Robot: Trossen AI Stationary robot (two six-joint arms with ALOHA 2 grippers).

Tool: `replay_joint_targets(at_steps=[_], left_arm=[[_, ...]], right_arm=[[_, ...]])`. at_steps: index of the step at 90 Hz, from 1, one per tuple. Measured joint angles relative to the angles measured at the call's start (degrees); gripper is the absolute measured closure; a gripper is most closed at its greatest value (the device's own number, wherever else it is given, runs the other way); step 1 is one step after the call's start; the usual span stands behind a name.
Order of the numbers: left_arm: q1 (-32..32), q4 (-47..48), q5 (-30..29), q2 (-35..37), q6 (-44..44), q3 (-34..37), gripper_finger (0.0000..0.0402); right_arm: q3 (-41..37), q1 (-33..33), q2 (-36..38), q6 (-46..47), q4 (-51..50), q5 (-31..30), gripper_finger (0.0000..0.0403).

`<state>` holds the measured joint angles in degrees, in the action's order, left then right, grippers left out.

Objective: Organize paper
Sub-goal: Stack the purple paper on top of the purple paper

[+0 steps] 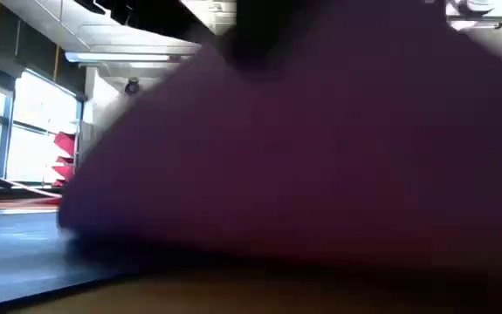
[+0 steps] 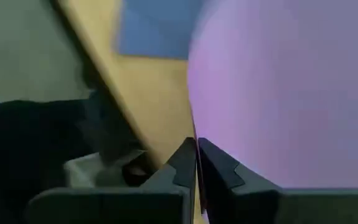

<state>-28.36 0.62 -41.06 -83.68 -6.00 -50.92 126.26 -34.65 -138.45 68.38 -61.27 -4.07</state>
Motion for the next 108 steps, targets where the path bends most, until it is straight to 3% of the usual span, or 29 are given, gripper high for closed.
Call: replay_joint_targets(at_steps=[16,27,44,54,63,78,90,108], left_arm=[[-0.94,2.87,1.33,0.01,1.93,-0.02,0.0402],[-1.93,4.24,5.04,0.02,1.91,-0.02,0.0402],[-2.16,3.80,11.57,0.02,2.60,-0.02,0.0402],[-1.72,2.72,12.55,0.02,2.99,-0.02,0.0402],[-1.03,0.79,13.94,-0.41,3.01,-0.03,0.0402],[-0.04,-5.22,22.22,-5.19,2.15,-0.11,0.0402],[0.63,-9.57,24.70,-11.20,0.92,-0.12,0.0402],[1.43,-17.34,25.90,-19.50,-1.60,-0.13,0.0402]], right_arm=[[1.84,-2.91,1.14,9.01,-14.43,-3.85,0.0403],[1.95,-5.64,1.18,13.86,-19.72,0.65,0.0403],[1.92,-10.69,1.18,13.76,-28.36,4.15,0.0403],[0.15,-13.35,1.51,14.86,-28.81,4.41,0.0403],[-1.60,-13.88,1.60,22.96,-28.83,7.54,0.0403],[-2.64,-14.47,1.62,32.31,-28.65,11.28,0.0403],[-2.64,-14.63,1.64,35.39,-24.58,8.29,0.0403],[-2.62,-14.05,1.64,43.51,-22.09,-6.29,0.0403]])
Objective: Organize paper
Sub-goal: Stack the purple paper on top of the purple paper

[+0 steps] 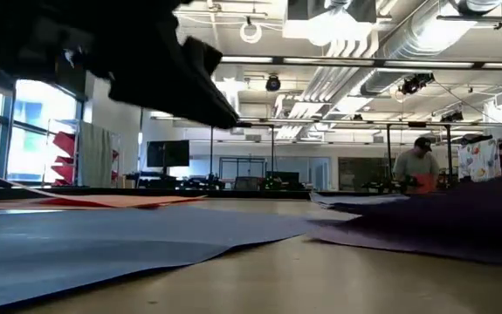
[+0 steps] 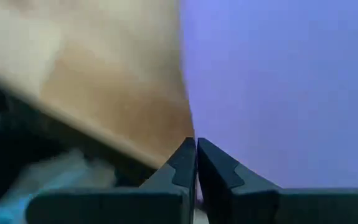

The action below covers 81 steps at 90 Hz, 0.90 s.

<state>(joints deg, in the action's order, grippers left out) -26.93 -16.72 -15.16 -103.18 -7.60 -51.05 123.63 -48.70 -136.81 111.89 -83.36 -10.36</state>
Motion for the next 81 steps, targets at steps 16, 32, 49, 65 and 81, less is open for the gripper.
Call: replay_joint_targets(at_steps=[16,32,49,65,81], left_arm=[[0.94,-8.87,0.05,-5.63,-1.12,0.00,0.0402],[2.21,-14.49,-0.73,-9.60,-2.99,-0.31,0.0402],[2.85,-12.80,-4.82,-14.63,-3.60,-6.39,0.0402],[3.31,-1.07,-3.85,-20.74,-1.14,-15.97,0.0402],[3.29,4.89,1.20,-24.66,2.71,-23.47,0.0402]], right_arm=[[0.00,0.70,0.02,7.54,-2.53,-6.73,0.0403],[0.39,1.26,0.02,5.69,-1.72,-5.68,0.0403],[0.42,0.23,0.02,7.76,-2.31,-4.12,0.0403],[0.44,-0.10,0.04,8.10,-3.28,-3.66,0.0403],[0.44,-0.16,0.04,7.90,-3.95,-0.65,0.0403]])
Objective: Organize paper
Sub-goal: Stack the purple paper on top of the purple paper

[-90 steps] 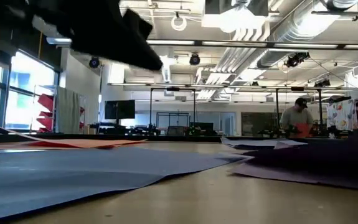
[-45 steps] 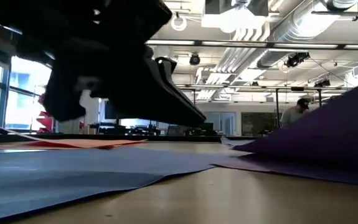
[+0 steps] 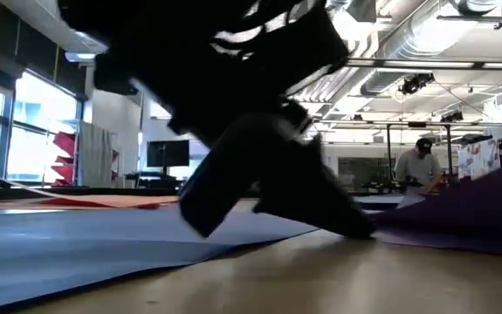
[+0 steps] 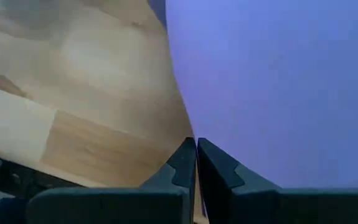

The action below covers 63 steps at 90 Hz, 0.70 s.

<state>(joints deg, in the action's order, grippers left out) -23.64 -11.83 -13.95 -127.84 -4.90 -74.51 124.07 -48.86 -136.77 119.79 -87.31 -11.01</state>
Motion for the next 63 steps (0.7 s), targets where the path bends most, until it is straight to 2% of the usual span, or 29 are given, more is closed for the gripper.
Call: replay_joint_targets(at_steps=[12,21,50,63], left_arm=[[-0.57,1.19,8.52,-0.89,3.52,-2.81,0.0402],[-1.16,1.63,10.84,-1.17,5.31,-4.36,0.0402],[-2.03,-1.88,10.26,-1.83,8.52,-4.77,0.0402],[-2.03,-2.13,7.41,-2.39,8.95,-4.84,0.0402]], right_arm=[[0.00,-0.07,0.02,0.24,-0.89,4.19,0.0403],[0.03,0.04,0.03,0.50,-1.33,5.15,0.0403],[0.42,3.65,0.09,-0.34,1.12,5.51,0.0403],[0.39,5.68,-0.31,-3.49,5.87,5.14,0.0403]])
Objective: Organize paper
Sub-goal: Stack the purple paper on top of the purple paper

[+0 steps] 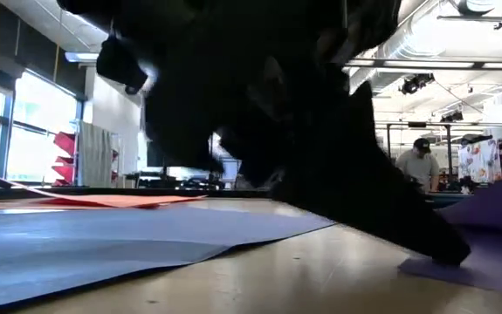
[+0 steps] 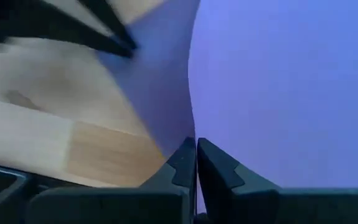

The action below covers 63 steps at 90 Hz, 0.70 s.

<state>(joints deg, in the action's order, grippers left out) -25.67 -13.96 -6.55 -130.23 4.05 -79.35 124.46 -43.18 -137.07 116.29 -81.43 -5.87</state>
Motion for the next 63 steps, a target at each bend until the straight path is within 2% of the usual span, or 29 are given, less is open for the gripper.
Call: replay_joint_targets(at_steps=[21,36,47,63], left_arm=[[0.02,0.77,-0.60,0.06,0.28,-0.01,0.0402],[0.00,1.73,-0.61,0.10,0.33,-0.11,0.0402],[-0.02,2.62,-0.76,0.21,0.36,-0.13,0.0402],[-0.07,3.35,-0.79,0.23,0.42,-0.15,0.0402]], right_arm=[[-0.04,1.25,-1.81,-5.77,5.06,-0.80,0.0403],[-0.07,0.74,-1.90,-7.54,5.95,-8.47,0.0391],[-0.07,0.03,-1.90,-11.86,7.54,-13.26,0.0354],[-0.04,-1.69,-1.85,-14.40,6.51,-13.40,0.0268]])
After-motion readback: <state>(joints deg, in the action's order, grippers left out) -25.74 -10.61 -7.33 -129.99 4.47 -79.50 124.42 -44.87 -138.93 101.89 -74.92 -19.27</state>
